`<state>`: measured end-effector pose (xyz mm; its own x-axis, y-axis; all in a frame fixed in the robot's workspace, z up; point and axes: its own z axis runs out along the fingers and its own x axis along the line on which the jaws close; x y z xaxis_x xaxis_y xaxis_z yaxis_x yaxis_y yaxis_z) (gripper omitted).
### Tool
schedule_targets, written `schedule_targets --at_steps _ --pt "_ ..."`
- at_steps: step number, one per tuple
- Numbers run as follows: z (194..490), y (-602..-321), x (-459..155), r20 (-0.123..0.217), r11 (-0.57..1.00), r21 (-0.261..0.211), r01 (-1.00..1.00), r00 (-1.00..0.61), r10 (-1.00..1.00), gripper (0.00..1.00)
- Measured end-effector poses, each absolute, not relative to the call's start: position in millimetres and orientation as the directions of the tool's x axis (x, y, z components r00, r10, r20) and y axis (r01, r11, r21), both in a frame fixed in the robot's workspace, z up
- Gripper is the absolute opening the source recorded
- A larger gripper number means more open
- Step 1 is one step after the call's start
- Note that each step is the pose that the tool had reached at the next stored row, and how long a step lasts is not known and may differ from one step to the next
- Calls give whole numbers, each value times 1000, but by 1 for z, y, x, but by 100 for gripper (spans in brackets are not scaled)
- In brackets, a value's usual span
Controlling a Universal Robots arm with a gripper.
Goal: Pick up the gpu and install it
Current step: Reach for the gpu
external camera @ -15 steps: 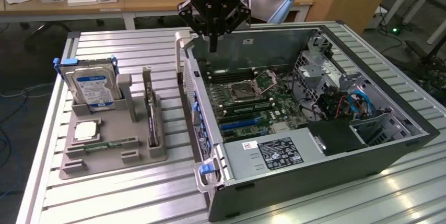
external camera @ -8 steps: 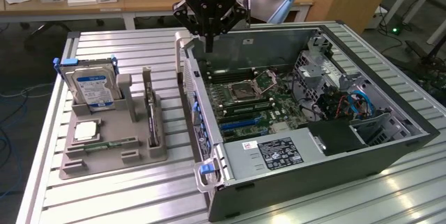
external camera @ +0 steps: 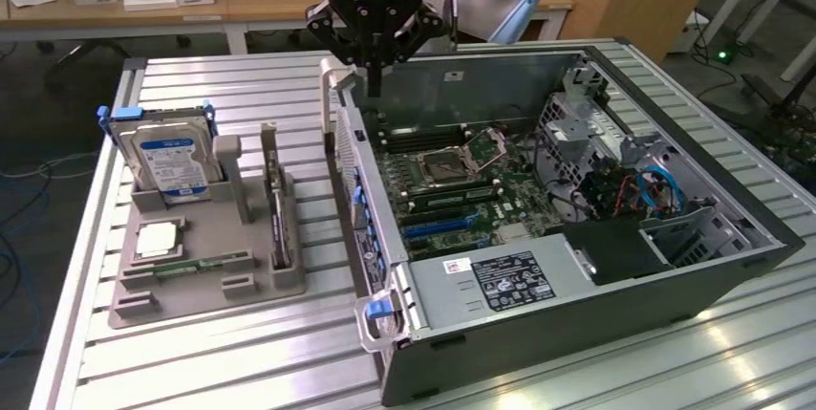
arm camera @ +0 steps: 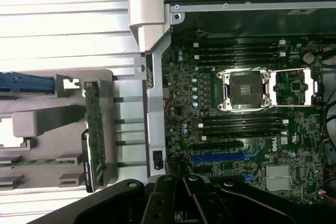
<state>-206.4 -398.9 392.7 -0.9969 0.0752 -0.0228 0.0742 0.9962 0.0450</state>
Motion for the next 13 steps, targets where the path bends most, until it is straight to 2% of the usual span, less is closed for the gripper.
schedule_targets --at_steps 13 --pt "392 -399 -220 -22 996 45 74 -997 75 11"
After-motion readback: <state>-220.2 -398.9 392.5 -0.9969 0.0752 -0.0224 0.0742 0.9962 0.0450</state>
